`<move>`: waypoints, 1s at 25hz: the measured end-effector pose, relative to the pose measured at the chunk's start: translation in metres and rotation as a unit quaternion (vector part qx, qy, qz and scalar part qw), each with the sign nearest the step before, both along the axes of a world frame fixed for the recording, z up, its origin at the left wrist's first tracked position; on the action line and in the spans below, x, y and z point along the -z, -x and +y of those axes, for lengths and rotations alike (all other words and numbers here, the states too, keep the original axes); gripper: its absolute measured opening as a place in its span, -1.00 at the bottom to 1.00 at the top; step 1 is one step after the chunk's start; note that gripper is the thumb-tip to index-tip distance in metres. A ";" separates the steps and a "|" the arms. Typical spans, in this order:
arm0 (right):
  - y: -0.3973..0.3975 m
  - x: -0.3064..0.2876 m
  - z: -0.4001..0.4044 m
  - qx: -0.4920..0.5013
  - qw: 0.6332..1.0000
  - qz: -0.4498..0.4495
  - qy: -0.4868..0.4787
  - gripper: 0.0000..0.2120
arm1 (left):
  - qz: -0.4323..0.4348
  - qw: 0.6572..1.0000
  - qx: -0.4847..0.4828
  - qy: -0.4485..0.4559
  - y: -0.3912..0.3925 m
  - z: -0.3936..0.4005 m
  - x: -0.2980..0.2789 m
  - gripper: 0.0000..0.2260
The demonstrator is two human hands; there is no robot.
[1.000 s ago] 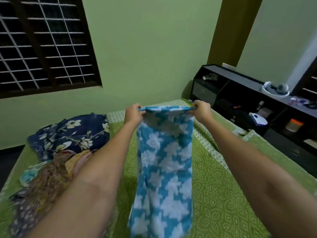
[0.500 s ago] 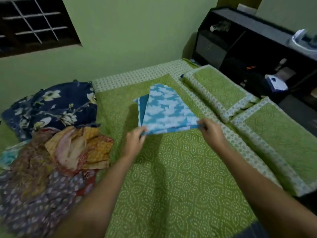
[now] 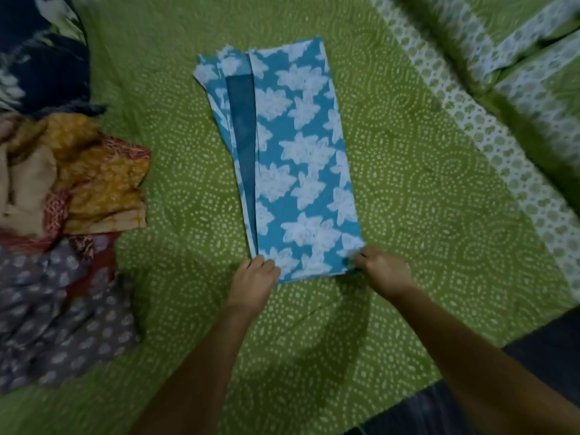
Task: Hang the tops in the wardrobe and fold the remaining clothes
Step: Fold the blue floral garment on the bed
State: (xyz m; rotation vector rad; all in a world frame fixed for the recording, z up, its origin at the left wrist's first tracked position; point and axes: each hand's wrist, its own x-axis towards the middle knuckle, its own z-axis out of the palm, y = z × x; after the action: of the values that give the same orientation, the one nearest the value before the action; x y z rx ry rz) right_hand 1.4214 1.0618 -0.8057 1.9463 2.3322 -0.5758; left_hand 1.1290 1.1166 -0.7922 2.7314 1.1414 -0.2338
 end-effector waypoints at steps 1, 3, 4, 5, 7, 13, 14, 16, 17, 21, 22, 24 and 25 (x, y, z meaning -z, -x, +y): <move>0.000 -0.005 0.002 0.002 1.000 0.012 0.014 -0.72 | -0.001 1.000 0.023 0.003 -0.002 0.003 -0.002 -0.88; -0.004 -0.015 -0.003 0.023 0.998 0.028 0.043 -0.83 | 0.000 0.998 0.052 0.034 -0.004 0.006 -0.009 -0.85; -0.006 -0.015 -0.015 0.035 0.997 0.038 0.060 -0.86 | 0.007 0.996 0.069 0.059 -0.003 -0.001 -0.010 -0.83; -0.004 -0.015 -0.031 0.039 0.993 0.055 0.094 -0.81 | 0.026 0.991 0.084 0.099 0.000 -0.015 -0.008 -0.81; 0.003 -0.006 -0.077 0.032 0.971 0.096 0.217 -0.74 | 0.081 0.973 0.116 0.185 0.010 -0.065 0.003 -0.87; 0.049 -0.003 -0.097 -0.082 0.973 0.108 0.189 -0.92 | 0.098 0.924 0.010 0.368 0.004 -0.116 0.010 -0.75; 0.052 0.006 -0.074 -0.037 0.982 0.157 0.102 -0.94 | -0.006 0.959 -0.040 0.281 -0.010 -0.099 0.018 -0.78; 0.060 0.028 -0.009 0.051 0.983 0.173 -0.015 -0.61 | -0.109 0.979 -0.111 0.134 -0.043 -0.047 0.035 -0.66; 0.062 0.041 0.023 0.058 0.988 0.143 -0.026 -0.54 | -0.096 0.980 -0.132 0.113 -0.059 -0.015 0.048 -0.58; 0.026 0.095 0.129 -0.045 0.996 -0.040 -0.060 -0.46 | -0.031 0.989 -0.148 -0.001 -0.080 0.101 0.109 -0.46; 0.011 0.098 0.158 -0.023 0.995 -0.059 -0.075 -0.46 | -0.039 0.986 -0.162 -0.014 -0.074 0.131 0.114 -0.44; -0.015 0.092 0.220 0.061 0.990 -0.076 -0.098 -0.45 | -0.045 0.978 -0.199 -0.049 -0.071 0.187 0.115 -0.40; -0.025 0.085 0.248 0.113 0.986 -0.076 -0.093 -0.44 | -0.036 0.970 -0.231 -0.061 -0.073 0.214 0.110 -0.38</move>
State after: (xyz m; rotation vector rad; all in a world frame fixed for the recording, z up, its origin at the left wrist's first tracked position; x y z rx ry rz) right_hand 1.4463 1.3098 -0.8912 2.2661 2.1582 -0.2138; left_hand 1.2022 1.3307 -0.9020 2.4491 1.7730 0.0000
